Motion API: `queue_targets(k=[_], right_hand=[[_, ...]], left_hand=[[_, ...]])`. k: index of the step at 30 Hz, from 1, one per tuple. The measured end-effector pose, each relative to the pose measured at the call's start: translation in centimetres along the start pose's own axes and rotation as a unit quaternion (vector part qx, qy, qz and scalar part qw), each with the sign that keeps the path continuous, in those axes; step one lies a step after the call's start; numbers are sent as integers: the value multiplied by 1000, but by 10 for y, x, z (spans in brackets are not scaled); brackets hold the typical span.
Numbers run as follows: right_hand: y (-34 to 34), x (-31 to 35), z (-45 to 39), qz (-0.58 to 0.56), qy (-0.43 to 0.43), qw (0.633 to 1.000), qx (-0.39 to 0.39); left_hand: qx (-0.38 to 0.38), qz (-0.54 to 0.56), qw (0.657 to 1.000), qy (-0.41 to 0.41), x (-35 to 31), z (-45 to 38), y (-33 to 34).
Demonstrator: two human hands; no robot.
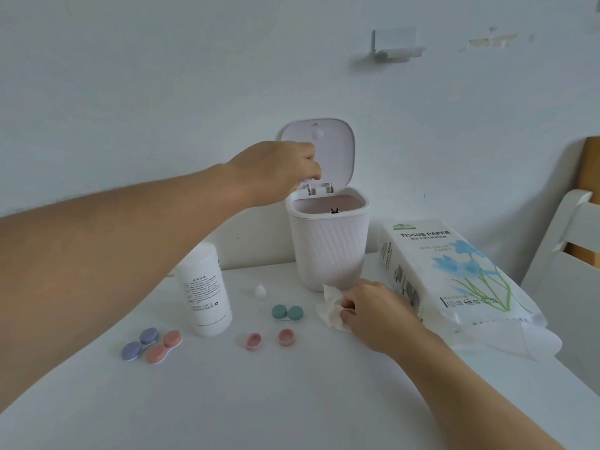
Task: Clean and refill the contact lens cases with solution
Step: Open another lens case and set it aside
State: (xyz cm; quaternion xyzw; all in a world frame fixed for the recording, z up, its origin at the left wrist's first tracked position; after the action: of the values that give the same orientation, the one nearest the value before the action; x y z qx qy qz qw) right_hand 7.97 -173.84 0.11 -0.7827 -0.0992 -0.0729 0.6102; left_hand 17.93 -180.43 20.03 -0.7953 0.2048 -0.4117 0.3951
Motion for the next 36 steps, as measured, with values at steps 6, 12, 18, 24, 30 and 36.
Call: queue_targets(k=[6, 12, 18, 24, 30, 36], right_hand=[[-1, 0, 1, -4, 0, 1000, -2], [-1, 0, 1, -4, -3, 1000, -6], [0, 0, 1, -8, -5, 1000, -4], [-1, 0, 1, -7, -8, 1000, -4], [-1, -1, 1, -13, -3, 1000, -2], [0, -2, 0, -20, -4, 1000, -3]], left_hand=[[-6, -1, 1000, -1, -1, 5, -2], [-21, 7, 1000, -14, 2, 7, -3], [-2, 34, 999, -38, 6, 4, 4], [1, 31, 997, -70, 13, 0, 8], [3, 40, 997, -66, 9, 3, 8], [-1, 3, 999, -49, 7, 2, 7]])
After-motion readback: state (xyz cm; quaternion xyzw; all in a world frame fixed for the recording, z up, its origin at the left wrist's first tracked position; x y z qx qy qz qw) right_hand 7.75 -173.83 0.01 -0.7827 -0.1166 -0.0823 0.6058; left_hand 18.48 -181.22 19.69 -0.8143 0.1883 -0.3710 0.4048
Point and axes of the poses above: each hand's wrist, its own z-axis away from the middle knuckle, its own y-axis out of the palm, x = y × z, the point moved 9 cm from there along -z, towards the middle knuckle, and after that the axes turned 3 degrees about -y, right-handed, at the moved point
